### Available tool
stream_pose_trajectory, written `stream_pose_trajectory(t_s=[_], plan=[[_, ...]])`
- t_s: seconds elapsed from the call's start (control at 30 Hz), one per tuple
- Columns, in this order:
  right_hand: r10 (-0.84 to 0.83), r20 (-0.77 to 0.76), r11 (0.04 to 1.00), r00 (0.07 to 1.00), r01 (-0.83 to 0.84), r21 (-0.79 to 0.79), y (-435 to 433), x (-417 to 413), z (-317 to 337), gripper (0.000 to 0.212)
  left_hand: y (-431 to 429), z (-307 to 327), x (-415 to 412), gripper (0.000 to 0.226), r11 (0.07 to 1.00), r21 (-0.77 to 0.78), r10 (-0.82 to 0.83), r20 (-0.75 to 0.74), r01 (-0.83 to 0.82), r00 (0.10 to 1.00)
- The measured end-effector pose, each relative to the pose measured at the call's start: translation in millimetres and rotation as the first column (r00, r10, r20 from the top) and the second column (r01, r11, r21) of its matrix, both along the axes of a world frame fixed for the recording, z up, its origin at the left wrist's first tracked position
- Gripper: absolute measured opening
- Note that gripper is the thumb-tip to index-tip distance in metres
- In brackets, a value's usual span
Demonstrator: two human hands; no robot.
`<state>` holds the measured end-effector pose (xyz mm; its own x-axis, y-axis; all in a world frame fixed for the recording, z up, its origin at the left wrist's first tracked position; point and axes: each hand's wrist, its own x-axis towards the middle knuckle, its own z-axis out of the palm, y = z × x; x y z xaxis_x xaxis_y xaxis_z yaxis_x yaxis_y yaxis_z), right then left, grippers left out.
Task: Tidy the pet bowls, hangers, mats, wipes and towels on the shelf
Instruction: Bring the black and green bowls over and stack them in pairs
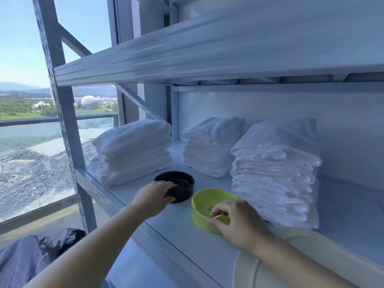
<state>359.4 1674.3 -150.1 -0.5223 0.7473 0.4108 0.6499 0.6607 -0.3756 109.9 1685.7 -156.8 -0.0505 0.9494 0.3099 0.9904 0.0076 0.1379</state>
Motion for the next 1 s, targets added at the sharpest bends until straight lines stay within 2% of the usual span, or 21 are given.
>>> stream_pose_trajectory(t_s=[0.1,0.2,0.3,0.43,0.57,0.7,1.0], plan=[[0.020,0.031,0.999,0.999,-0.019,-0.047,0.1,2.5,-3.6,0.022,0.2,-1.7,-0.4,0.037,0.999,0.039,-0.011,0.045,0.009,0.999],[0.013,0.098,0.999,0.995,-0.009,-0.034,0.7,4.5,-5.4,0.019,-5.5,-2.2,-1.9,0.028,0.998,0.067,-0.014,0.097,0.008,0.995],[0.005,0.111,1.000,0.994,-0.003,-0.022,0.3,7.5,-3.5,0.018,-16.7,-2.7,-2.3,0.022,0.994,0.105,-0.014,0.157,-0.003,0.987],[-0.016,0.093,1.000,0.996,0.016,-0.002,-5.4,19.3,6.0,0.026,-37.0,3.4,5.5,0.019,0.982,0.187,-0.033,0.200,-0.005,0.979],[-0.014,0.071,1.000,0.997,0.014,-0.003,-21.9,41.1,15.0,0.028,-63.7,7.9,26.4,0.018,0.971,0.234,-0.075,0.165,0.035,0.983],[-0.041,0.032,0.998,0.999,0.040,0.041,-42.3,82.8,19.9,0.028,-93.4,13.9,64.5,0.036,0.934,0.336,-0.177,0.144,0.120,0.974],[-0.188,0.100,0.980,0.977,0.181,0.079,-105.4,214.3,17.4,0.026,-127.0,26.8,191.0,0.035,0.848,0.394,-0.405,0.050,0.355,0.913]])
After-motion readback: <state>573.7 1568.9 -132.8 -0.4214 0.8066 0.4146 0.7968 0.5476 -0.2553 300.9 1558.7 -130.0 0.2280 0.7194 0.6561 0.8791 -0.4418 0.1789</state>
